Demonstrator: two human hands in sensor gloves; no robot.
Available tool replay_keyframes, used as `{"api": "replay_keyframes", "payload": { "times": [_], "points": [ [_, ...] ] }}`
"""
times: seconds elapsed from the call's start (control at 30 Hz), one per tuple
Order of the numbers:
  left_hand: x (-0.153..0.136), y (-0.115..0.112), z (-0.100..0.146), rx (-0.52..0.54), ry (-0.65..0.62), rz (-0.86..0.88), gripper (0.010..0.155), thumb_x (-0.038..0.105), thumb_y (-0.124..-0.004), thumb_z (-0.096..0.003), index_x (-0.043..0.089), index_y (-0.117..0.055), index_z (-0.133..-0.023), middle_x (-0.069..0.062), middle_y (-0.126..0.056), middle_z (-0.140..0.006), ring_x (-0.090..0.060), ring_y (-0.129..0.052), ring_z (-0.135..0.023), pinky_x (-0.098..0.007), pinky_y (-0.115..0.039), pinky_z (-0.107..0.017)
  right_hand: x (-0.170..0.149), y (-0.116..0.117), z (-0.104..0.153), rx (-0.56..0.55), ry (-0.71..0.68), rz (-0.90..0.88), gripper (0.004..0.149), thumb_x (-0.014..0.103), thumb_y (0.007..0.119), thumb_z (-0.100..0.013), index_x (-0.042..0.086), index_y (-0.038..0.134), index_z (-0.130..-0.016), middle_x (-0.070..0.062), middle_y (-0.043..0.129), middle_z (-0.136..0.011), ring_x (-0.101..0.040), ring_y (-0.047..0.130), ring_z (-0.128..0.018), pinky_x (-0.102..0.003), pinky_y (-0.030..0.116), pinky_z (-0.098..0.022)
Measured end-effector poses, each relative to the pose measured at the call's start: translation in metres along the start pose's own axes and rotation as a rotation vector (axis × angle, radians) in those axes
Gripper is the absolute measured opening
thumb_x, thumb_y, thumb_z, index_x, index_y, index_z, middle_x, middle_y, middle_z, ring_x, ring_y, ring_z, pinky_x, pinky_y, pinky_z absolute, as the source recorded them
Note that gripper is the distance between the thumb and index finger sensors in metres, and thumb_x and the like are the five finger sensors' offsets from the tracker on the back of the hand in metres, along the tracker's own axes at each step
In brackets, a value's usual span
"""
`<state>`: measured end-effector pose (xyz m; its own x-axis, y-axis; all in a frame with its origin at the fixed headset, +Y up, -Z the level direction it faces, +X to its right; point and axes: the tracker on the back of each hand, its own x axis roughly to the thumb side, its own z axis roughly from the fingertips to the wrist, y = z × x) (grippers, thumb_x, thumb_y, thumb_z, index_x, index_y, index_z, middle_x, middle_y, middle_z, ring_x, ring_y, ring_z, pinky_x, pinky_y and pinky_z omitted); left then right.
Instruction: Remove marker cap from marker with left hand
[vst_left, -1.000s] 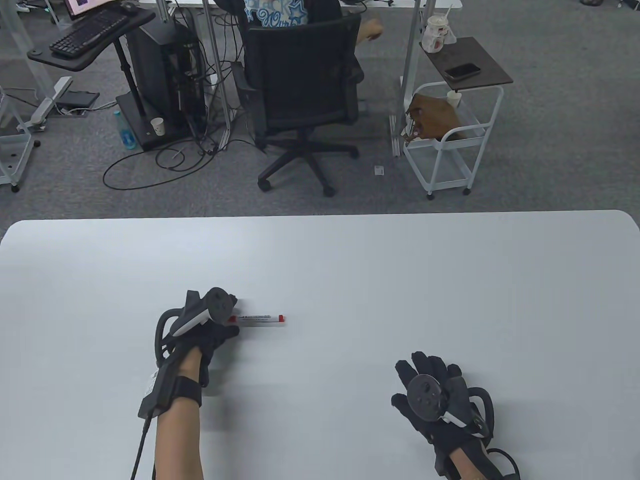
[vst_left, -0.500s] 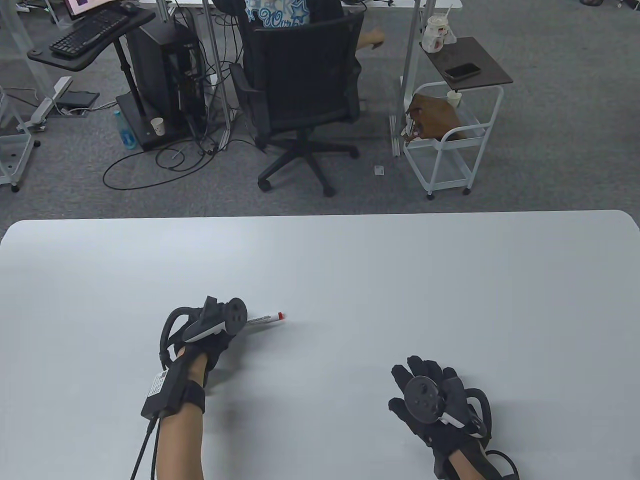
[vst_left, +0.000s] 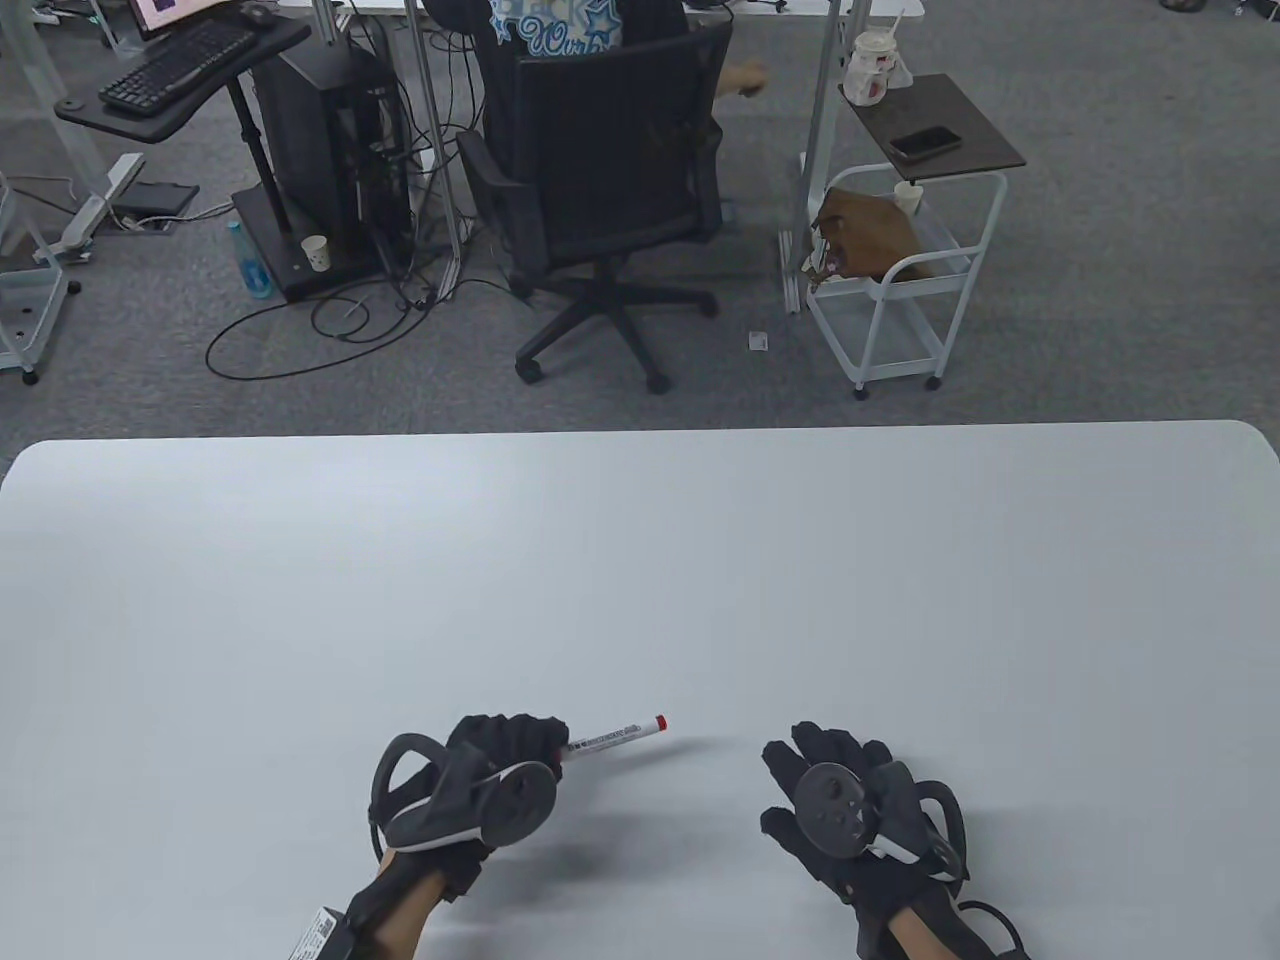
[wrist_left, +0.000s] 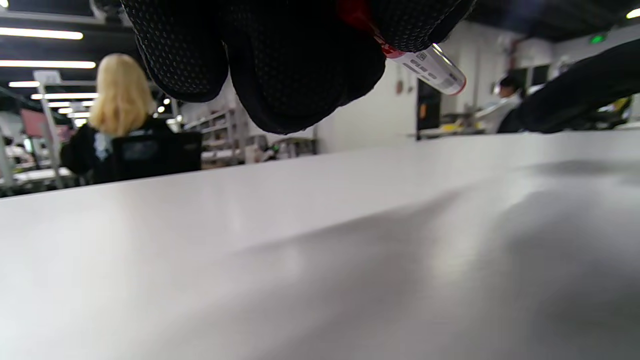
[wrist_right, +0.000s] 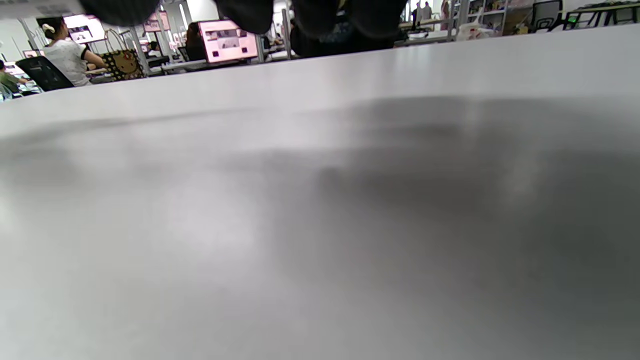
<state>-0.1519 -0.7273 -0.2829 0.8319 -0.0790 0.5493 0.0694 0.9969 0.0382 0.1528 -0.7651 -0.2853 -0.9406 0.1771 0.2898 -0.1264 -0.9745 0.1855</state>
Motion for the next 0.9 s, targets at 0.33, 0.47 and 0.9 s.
{"api": "replay_keyframes", "payload": {
  "times": [0.33, 0.47, 0.9],
  "points": [
    [0.029, 0.004, 0.011, 0.046, -0.086, -0.01, 0.051, 0.045, -0.057, -0.0558, 0.019, -0.06, -0.1, 0.007, -0.087, -0.075, -0.006, -0.095, -0.057, -0.044, -0.077, -0.067, 0.029, -0.003, 0.008, -0.143, -0.199, -0.062, 0.069, 0.053, 0.063, -0.047, 0.03, 0.044, -0.109, -0.011, 0.049, -0.115, -0.037, 0.059, -0.105, -0.062, 0.044, -0.076],
    [0.041, 0.005, 0.011, 0.07, -0.121, -0.036, 0.051, 0.044, -0.057, -0.0559, 0.019, -0.059, -0.1, 0.007, -0.087, -0.077, -0.006, -0.095, -0.058, -0.045, -0.076, -0.067, 0.053, -0.005, 0.013, -0.209, -0.296, -0.046, 0.065, 0.05, 0.066, -0.047, 0.031, 0.049, -0.107, -0.008, 0.054, -0.113, -0.035, 0.062, -0.104, -0.063, 0.044, -0.076],
    [0.068, 0.001, 0.01, 0.119, -0.212, -0.091, 0.051, 0.044, -0.058, -0.0557, 0.019, -0.06, -0.1, 0.007, -0.087, -0.077, -0.006, -0.096, -0.059, -0.045, -0.076, -0.068, 0.083, -0.005, 0.019, -0.353, -0.391, 0.082, 0.045, 0.042, 0.077, -0.042, 0.033, 0.078, -0.087, 0.002, 0.088, -0.087, -0.022, 0.09, -0.075, -0.059, 0.058, -0.073]
  ]
}}
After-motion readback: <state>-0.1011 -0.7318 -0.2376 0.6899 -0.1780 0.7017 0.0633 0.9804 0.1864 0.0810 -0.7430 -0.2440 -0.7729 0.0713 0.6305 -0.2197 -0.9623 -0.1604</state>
